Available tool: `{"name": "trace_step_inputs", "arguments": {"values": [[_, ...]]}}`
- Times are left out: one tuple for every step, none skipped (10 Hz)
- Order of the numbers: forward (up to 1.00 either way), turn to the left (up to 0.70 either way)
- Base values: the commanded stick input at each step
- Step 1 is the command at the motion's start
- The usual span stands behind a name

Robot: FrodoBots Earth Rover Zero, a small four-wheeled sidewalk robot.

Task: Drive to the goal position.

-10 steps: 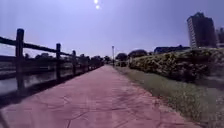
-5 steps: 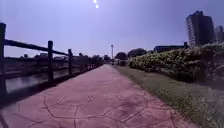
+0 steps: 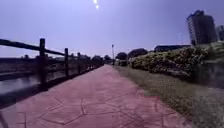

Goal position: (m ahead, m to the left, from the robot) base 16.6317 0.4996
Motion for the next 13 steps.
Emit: {"name": "trace_step_inputs", "arguments": {"values": [[1.0,0.01],[1.0,0.01],[1.0,0.01],[1.0,0.01],[1.0,0.01],[1.0,0.01],[1.0,0.01],[1.0,0.01],[1.0,0.01],[1.0,0.01],[1.0,0.01],[1.0,0.01],[1.0,0.01]]}}
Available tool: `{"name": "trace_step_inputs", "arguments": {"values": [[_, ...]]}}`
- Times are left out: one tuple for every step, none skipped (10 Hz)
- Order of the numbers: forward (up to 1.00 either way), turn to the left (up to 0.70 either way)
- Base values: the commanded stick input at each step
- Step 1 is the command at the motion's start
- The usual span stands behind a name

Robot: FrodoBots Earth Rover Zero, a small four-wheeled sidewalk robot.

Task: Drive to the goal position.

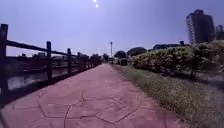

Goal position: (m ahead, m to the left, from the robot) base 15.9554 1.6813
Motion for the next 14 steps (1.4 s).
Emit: {"name": "trace_step_inputs", "arguments": {"values": [[1.0,0.01],[1.0,0.01],[1.0,0.01],[1.0,0.01],[1.0,0.01],[1.0,0.01],[1.0,0.01],[1.0,0.01],[1.0,0.01],[1.0,0.01],[1.0,0.01],[1.0,0.11],[1.0,0.25],[1.0,0.36]]}}
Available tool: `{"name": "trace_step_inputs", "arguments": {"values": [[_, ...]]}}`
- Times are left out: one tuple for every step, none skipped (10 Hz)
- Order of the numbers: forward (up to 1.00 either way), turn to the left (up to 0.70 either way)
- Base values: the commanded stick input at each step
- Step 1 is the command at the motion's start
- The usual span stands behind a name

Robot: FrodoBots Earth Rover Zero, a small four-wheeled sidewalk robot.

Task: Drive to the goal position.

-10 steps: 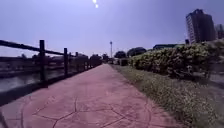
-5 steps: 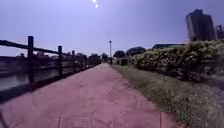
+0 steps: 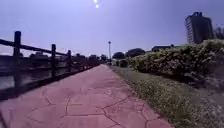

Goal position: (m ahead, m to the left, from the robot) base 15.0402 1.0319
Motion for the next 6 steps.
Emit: {"name": "trace_step_inputs", "arguments": {"values": [[1.0,0.41],[1.0,0.41],[1.0,0.41],[1.0,0.09],[1.0,0.01],[1.0,0.01]]}}
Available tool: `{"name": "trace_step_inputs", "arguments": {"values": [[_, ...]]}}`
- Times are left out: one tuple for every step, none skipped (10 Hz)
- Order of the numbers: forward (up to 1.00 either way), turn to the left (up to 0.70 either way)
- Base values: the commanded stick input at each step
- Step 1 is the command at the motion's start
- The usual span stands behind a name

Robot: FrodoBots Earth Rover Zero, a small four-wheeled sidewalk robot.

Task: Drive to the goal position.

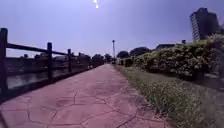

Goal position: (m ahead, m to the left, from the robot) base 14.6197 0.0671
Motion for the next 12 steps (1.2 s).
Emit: {"name": "trace_step_inputs", "arguments": {"values": [[1.0,0.01],[1.0,0.01],[1.0,0.01],[1.0,0.01],[1.0,0.01],[1.0,0.01],[1.0,0.01],[1.0,0.01],[1.0,0.01],[1.0,0.01],[1.0,0.01],[1.0,0.01]]}}
